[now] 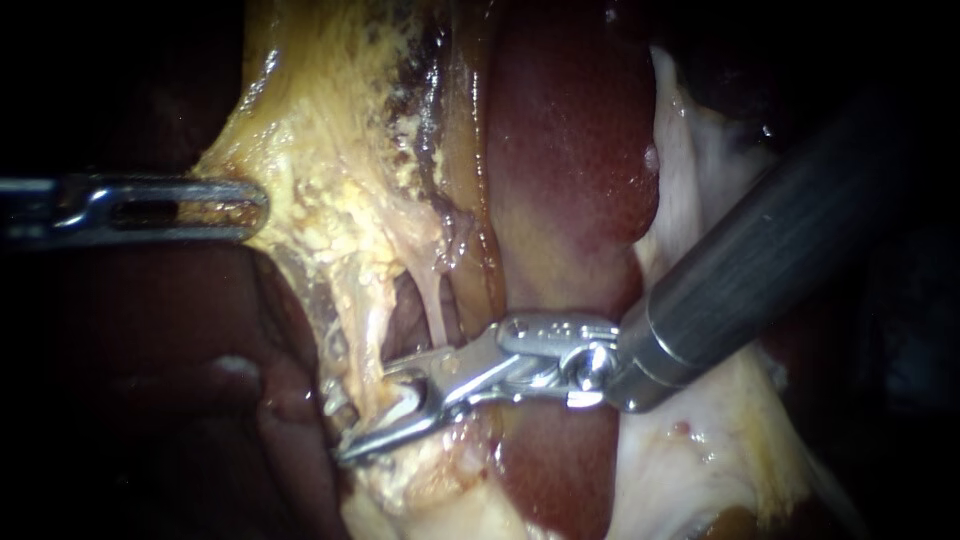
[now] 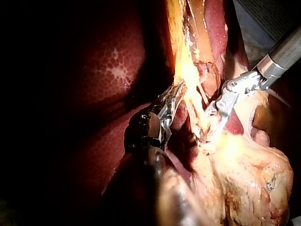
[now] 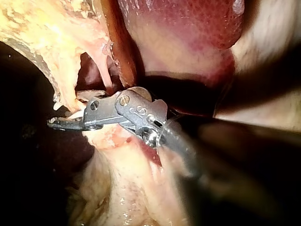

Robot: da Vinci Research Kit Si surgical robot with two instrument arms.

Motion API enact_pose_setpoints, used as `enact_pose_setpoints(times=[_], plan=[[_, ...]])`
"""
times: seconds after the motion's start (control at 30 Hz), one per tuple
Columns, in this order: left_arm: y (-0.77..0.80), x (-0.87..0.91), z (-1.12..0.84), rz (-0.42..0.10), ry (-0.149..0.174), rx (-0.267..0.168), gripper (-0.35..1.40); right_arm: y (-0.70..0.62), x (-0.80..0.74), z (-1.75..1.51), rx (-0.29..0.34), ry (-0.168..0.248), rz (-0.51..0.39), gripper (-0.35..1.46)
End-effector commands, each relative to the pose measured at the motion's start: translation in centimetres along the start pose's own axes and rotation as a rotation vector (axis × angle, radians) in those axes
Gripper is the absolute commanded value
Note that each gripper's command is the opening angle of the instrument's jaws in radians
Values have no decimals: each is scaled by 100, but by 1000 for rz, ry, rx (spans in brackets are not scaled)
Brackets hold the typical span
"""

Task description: Clipping second clip left tube

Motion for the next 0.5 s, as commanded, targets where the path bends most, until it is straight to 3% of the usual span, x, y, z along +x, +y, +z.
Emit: enact_pose_setpoints(times=[0.03, 0.5], plan=[[0, 0, 0, 0, 0, 0, -35, 0, 0, -1, -10, 3, 0, -35], [0, 0, -1, 0, 0, 0, -35, 3, -1, -3, -21, -12, 8, -35]])
